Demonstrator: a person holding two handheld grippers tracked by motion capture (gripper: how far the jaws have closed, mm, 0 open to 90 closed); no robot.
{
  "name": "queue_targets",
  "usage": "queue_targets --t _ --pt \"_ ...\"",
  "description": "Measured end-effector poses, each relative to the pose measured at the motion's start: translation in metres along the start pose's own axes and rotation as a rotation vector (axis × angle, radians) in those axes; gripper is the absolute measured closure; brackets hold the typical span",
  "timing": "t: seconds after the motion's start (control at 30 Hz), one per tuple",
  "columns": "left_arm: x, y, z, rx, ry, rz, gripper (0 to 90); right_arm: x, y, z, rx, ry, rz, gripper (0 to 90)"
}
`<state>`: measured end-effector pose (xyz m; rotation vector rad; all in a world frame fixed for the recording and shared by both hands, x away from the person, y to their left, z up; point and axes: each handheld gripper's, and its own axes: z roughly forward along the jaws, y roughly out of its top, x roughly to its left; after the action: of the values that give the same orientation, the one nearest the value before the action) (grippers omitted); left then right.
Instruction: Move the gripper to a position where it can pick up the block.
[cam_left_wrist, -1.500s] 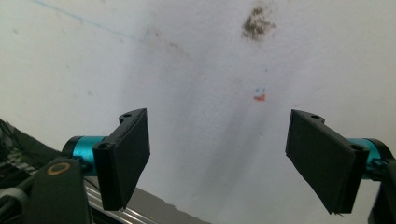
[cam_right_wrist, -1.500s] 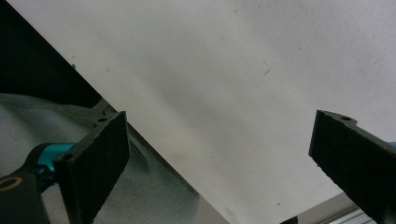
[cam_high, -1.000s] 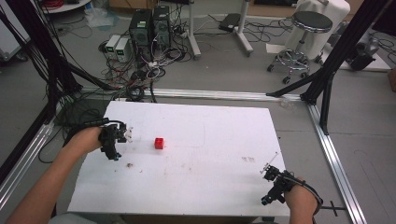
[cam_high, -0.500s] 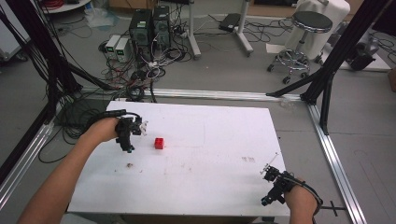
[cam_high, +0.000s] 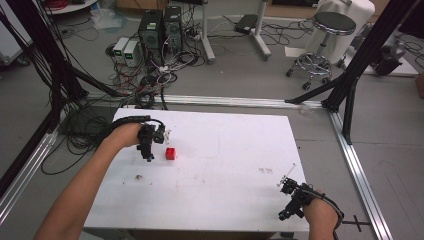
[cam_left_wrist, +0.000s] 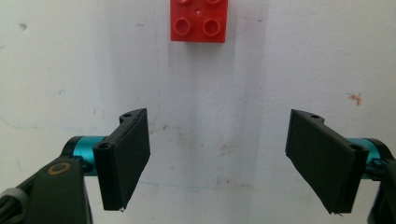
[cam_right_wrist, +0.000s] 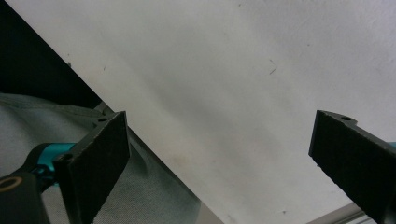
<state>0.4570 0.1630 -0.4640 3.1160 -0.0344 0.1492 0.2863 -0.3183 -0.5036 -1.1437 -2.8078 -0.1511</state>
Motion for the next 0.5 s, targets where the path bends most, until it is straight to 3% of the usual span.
queue_targets --t 0.5 --pt "0.012 0.028 0.020 0.036 -0.025 0.042 22.4 0.002 0.005 0.001 0.002 -0.010 -0.019 4.7"
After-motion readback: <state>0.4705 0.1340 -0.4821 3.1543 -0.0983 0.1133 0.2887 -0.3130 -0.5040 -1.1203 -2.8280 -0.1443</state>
